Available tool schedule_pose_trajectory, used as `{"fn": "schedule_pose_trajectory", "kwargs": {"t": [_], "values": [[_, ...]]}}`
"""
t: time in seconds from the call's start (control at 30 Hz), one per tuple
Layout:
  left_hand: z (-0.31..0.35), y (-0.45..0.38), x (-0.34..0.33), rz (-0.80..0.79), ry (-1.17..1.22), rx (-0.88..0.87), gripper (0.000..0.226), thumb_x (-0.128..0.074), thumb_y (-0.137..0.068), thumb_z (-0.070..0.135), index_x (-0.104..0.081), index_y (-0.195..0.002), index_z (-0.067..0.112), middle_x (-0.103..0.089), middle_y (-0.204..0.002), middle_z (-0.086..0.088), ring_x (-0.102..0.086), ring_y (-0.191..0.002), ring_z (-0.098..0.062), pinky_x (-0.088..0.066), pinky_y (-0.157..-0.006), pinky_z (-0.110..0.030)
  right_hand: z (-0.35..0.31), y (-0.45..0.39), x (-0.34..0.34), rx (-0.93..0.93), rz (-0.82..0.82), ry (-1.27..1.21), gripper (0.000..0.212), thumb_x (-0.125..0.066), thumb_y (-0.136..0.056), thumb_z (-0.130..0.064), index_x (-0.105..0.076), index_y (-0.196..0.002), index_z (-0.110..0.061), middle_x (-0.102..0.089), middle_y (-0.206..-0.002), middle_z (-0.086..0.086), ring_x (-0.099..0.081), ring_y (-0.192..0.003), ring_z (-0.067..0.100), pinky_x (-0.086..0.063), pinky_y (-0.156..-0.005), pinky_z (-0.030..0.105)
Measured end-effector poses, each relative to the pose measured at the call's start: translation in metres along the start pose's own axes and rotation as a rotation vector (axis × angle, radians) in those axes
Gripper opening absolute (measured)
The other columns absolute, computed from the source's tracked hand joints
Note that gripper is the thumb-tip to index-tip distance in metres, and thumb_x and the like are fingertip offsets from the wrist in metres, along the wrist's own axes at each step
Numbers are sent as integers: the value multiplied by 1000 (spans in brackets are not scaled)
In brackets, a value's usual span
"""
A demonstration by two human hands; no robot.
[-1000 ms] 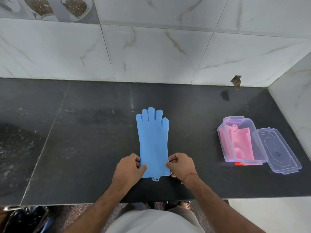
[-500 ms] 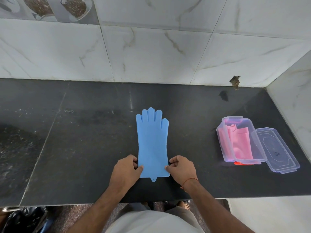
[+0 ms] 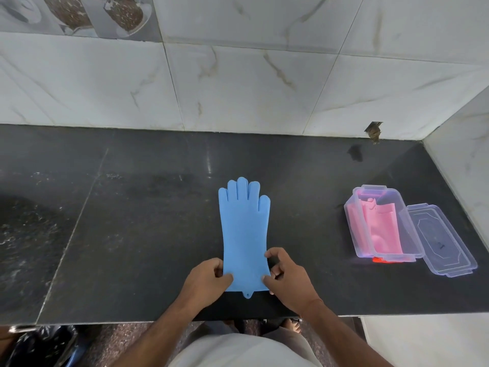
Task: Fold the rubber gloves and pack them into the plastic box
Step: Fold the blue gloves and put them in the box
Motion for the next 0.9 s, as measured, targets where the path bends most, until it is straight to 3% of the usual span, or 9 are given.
{"fn": "schedule_pose_trajectory", "kwargs": {"t": [0.13,0.2,0.27,0.37,0.47,0.63,0.7,0.77,0.9], "values": [[-17,21,-10,-15,169,-5,19,-73,-103,31,-61,-117,28,-80,-95,7,-76,-80,-5,-56,-62,-17,6,18,-7,47,-16,-20,38,-72,-94,-25,-66,-123,-49,-66,-83,-27,-67,-70,5,-52,-71,12],[-24,33,-14,-57,219,-23,56,-75,-101,27,-41,-144,39,-83,-91,10,-78,-81,-2,-57,-63,-16,11,26,-10,63,-24,-15,31,-73,-93,-23,-78,-118,-41,-65,-84,-36,-63,-69,1,-48,-73,9],[-31,42,-16,-103,165,-83,91,-76,-100,28,-9,-157,53,-83,-94,18,-78,-85,-2,-56,-66,-12,17,33,-16,71,-63,-30,28,-72,-94,-20,-82,-113,-37,-68,-85,-27,-63,-70,2,-51,-77,14],[-38,47,-16,-136,181,-154,79,-79,-99,24,-33,-159,46,-83,-99,17,-79,-89,-12,-63,-84,-27,22,42,-21,45,-143,-140,39,-66,-93,-8,-81,-117,-36,-75,-98,-7,-73,-85,10,-60,-88,32],[-40,51,-16,-204,225,-190,89,-92,-86,18,-41,-156,40,-82,-107,19,-80,-91,-14,-63,-90,-29,20,45,-22,163,-197,-140,62,-61,-82,5,-77,-128,-32,-74,-108,-11,-74,-101,12,-61,-90,31],[-36,43,-7,-143,195,-290,75,-88,-84,-1,-61,-140,41,-80,-104,22,-80,-93,-7,-65,-97,-31,12,39,-13,271,-3,119,40,-75,-86,-9,-81,-115,-36,-74,-105,-21,-70,-96,-2,-55,-85,15],[-30,40,1,-48,140,-340,63,-87,-86,0,-72,-132,41,-79,-103,31,-79,-97,2,-62,-97,-21,1,34,-7,326,48,117,31,-71,-85,-16,-82,-108,-35,-74,-98,-20,-69,-89,-3,-53,-81,13],[-22,38,10,42,77,-405,53,-89,-85,5,-79,-129,33,-79,-104,30,-76,-100,8,-59,-94,-13,-10,27,0,369,74,109,24,-73,-84,-24,-83,-103,-35,-71,-91,-18,-67,-84,-2,-52,-77,15],[-6,31,22,154,-96,-559,38,-90,-81,8,-84,-111,31,-68,-92,23,-66,-85,7,-53,-78,-16,-24,14,14,382,79,195,19,-83,-89,-33,-82,-107,-38,-57,-95,-23,-57,-95,3,-46,-80,12]]}}
Point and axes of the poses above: each hand's wrist, its own y-axis away from the middle knuckle, its own x-axis out of the back of the hand, z = x × y, the point moved 5 cm from there along -y, towards the middle knuckle
